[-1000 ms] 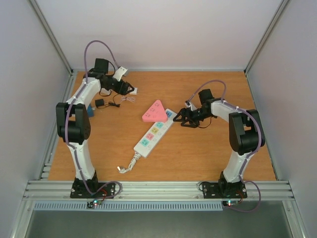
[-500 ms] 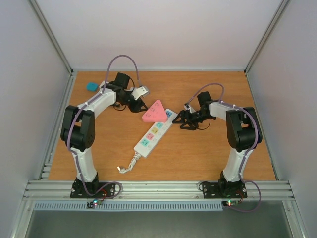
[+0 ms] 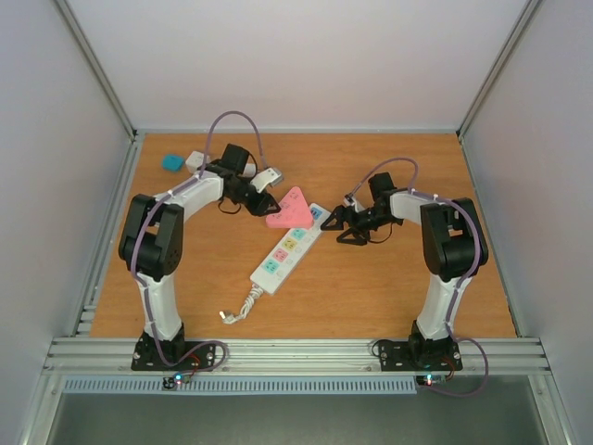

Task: Pull the plug off the socket

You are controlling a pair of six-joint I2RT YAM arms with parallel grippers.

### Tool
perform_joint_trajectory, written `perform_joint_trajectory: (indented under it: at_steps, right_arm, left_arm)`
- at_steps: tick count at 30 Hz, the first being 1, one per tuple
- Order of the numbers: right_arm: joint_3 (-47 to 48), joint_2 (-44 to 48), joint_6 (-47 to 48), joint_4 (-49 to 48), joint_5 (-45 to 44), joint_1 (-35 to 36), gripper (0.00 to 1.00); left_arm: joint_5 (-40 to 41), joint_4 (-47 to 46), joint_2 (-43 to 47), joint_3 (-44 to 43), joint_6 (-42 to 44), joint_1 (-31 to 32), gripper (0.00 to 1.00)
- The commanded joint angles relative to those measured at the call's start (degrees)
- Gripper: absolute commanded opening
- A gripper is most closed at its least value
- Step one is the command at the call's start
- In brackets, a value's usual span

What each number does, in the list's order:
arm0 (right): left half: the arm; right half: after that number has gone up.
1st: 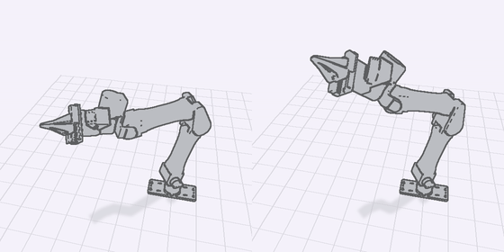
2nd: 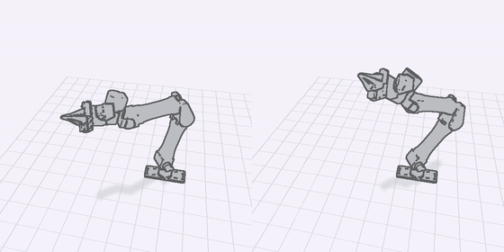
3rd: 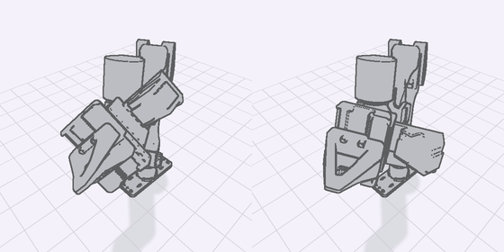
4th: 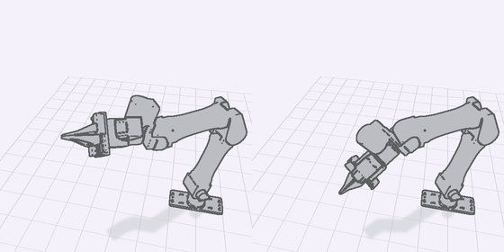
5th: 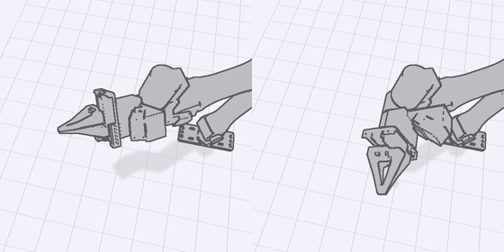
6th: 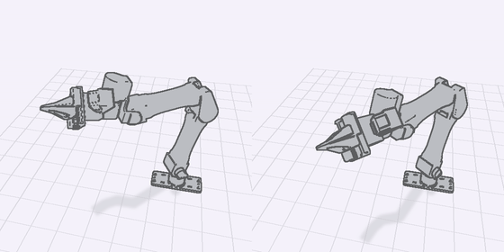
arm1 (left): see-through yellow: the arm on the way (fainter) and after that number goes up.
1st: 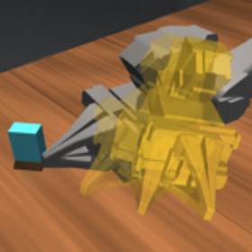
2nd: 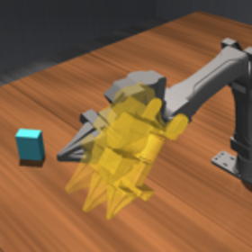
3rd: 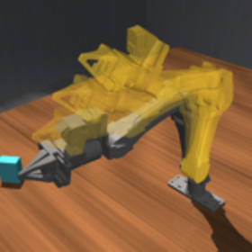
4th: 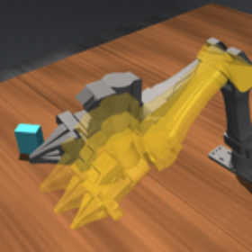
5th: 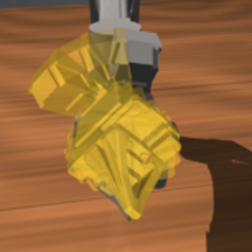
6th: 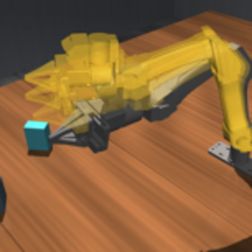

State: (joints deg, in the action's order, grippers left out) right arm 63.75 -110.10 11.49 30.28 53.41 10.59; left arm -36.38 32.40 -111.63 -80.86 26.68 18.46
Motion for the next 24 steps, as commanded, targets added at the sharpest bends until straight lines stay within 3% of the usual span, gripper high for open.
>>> perform_joint_trajectory:
  at_steps: [1,15,24]
  right_arm:
    - [-0.51,-1.92,-1.45,-1.55,2.01,0.26,0.92]
    - [0.82,-5.21,-7.20,-8.44,3.59,1.18,0.89]
    - [4.43,-8.56,-11.40,-12.44,3.80,1.45,0.64]
  left_arm:
    - [0.16,-2.07,-2.52,1.35,-2.03,0.11,0.34]
    - [0.14,-3.36,-4.11,5.05,-6.54,0.09,0.31]
    - [-1.42,-6.27,-2.84,8.44,-10.14,0.12,0.30]
